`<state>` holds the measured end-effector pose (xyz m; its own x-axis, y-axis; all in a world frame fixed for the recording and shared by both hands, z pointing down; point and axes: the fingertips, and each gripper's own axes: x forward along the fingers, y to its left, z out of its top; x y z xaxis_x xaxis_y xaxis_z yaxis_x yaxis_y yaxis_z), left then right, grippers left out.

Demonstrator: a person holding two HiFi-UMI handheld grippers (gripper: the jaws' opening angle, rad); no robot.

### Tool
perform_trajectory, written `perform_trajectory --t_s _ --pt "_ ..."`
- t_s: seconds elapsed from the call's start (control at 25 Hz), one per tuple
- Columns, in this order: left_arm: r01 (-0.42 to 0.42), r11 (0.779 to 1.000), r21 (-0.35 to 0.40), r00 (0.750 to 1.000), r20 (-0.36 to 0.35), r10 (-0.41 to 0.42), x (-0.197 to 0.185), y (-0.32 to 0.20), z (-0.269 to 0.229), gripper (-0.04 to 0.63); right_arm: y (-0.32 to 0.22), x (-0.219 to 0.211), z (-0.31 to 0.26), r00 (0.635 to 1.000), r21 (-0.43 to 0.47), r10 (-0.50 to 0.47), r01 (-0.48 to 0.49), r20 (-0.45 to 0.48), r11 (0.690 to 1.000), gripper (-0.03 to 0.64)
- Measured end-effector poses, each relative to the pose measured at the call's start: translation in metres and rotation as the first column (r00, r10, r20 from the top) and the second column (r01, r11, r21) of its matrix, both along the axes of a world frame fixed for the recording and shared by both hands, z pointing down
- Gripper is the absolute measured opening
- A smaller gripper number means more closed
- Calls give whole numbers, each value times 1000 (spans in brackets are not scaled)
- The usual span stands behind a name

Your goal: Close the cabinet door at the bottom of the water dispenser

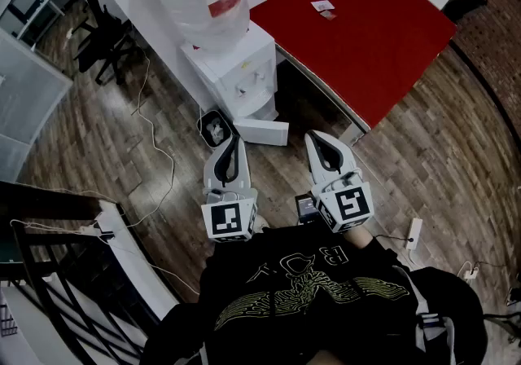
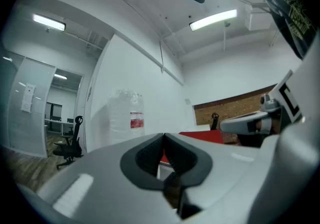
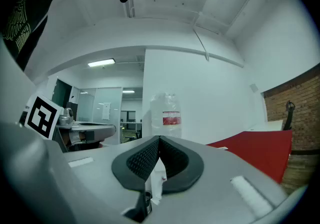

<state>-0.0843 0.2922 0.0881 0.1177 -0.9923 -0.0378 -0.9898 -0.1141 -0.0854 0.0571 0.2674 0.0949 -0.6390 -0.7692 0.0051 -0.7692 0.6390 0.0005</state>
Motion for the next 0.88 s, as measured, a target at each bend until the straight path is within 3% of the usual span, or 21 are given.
perform_trajectory --t_s 0.48,0.88 --pt "83 997 -6 996 -30 -83 7 -2 5 6 -13 24 7 1000 -13 -16 16 -8 1000 -2" --pt "59 998 -18 997 -42 -59 -39 -67 16 6 -77 -26 16 999 3 24 -24 -34 1000 -2"
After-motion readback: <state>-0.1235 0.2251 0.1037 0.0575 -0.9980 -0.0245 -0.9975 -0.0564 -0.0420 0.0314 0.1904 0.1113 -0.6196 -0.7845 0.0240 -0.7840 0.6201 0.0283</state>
